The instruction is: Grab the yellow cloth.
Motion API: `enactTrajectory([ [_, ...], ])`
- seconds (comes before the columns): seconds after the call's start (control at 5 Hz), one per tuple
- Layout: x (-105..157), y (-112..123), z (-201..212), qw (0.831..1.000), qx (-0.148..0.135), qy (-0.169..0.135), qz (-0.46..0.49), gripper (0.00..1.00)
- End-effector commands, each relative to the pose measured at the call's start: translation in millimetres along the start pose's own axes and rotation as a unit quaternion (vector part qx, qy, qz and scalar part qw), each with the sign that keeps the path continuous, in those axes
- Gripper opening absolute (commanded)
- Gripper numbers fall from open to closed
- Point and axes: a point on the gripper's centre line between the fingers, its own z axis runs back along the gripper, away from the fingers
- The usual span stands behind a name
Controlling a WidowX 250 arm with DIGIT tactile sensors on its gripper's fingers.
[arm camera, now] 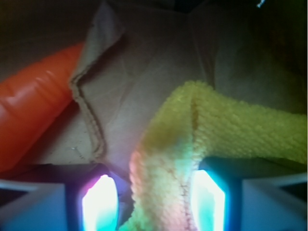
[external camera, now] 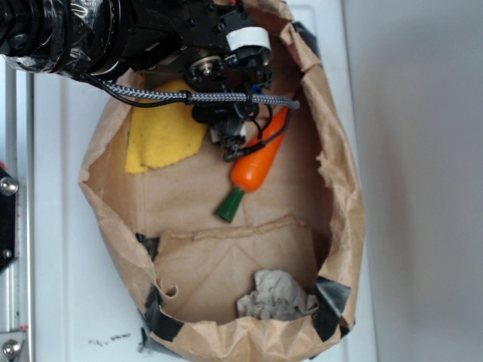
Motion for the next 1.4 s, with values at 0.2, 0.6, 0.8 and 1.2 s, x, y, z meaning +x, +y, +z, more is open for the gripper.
enactTrajectory([
  [0.2, 16.3, 7.1, 50.8, 0.999, -0.039, -0.025, -0.002, 0.00],
  [0.6, 18.1, 2.9, 89.6, 0.996, -0.089, -0.018, 0.008, 0.00],
  [0.8, 21.0, 12.5, 75.8, 0.998, -0.049, 0.001, 0.031, 1.00],
  [1.2, 14.5, 37.0, 44.5, 0.999, 0.017, 0.008, 0.046, 1.00],
])
